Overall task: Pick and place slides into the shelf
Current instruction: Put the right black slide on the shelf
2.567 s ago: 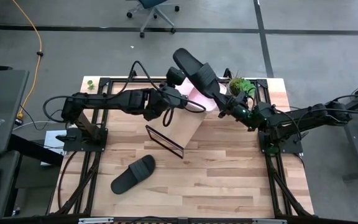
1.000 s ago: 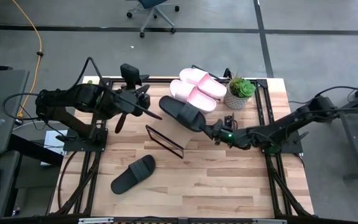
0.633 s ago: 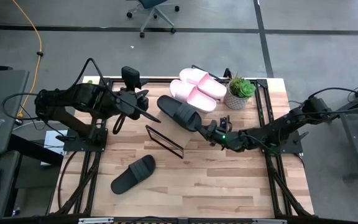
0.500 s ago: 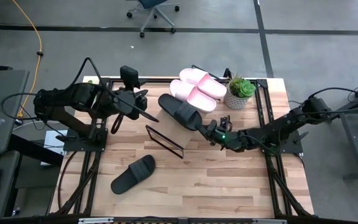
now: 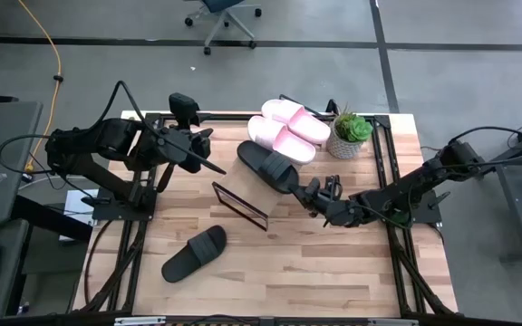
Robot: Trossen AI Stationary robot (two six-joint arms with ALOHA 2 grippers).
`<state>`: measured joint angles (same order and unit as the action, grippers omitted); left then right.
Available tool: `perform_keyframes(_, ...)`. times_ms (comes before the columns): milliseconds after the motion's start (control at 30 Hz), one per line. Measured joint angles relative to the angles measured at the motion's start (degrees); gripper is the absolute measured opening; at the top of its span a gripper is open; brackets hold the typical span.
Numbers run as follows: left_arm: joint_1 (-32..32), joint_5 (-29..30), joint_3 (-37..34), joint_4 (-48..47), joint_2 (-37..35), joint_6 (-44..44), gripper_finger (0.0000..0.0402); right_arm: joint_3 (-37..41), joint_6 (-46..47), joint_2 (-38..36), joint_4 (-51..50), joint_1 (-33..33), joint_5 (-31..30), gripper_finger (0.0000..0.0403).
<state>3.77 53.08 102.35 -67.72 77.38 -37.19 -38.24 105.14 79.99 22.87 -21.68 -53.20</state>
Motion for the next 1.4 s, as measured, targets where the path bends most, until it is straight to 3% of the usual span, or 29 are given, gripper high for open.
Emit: perform_keyframes(1400, 0.0, -1.2, 0.0, 0.1, 0.0, 1.2, 0.0184, 0.0, 4.1, -3.7, -15.2, -0.1, -2.2, 0.0032)
